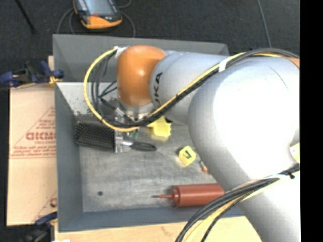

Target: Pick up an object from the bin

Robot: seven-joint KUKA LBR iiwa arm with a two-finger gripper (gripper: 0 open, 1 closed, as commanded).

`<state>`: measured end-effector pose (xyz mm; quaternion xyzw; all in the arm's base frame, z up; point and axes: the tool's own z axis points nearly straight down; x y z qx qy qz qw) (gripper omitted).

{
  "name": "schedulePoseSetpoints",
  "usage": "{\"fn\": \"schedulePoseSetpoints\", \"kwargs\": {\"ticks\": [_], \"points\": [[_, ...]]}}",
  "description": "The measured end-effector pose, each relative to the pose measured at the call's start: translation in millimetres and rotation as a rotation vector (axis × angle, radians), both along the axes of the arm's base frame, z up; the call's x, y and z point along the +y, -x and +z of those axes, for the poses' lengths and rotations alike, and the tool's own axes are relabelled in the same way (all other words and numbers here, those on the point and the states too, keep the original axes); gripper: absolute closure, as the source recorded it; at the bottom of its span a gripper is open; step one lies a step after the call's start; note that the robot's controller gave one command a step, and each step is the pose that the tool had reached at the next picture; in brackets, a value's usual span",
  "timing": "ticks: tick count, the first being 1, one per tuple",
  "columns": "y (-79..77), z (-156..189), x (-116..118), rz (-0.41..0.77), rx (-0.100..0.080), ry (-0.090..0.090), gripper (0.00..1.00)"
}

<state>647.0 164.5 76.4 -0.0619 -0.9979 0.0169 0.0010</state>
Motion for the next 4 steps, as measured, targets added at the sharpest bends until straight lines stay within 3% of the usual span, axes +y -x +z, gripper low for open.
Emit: {"fn": "schedulePoseSetpoints", "kwargs": {"ticks": [4], "points": [[-0.6, 2.1, 3.4, 0.002, 0.000, 0.005, 1.00]]}}
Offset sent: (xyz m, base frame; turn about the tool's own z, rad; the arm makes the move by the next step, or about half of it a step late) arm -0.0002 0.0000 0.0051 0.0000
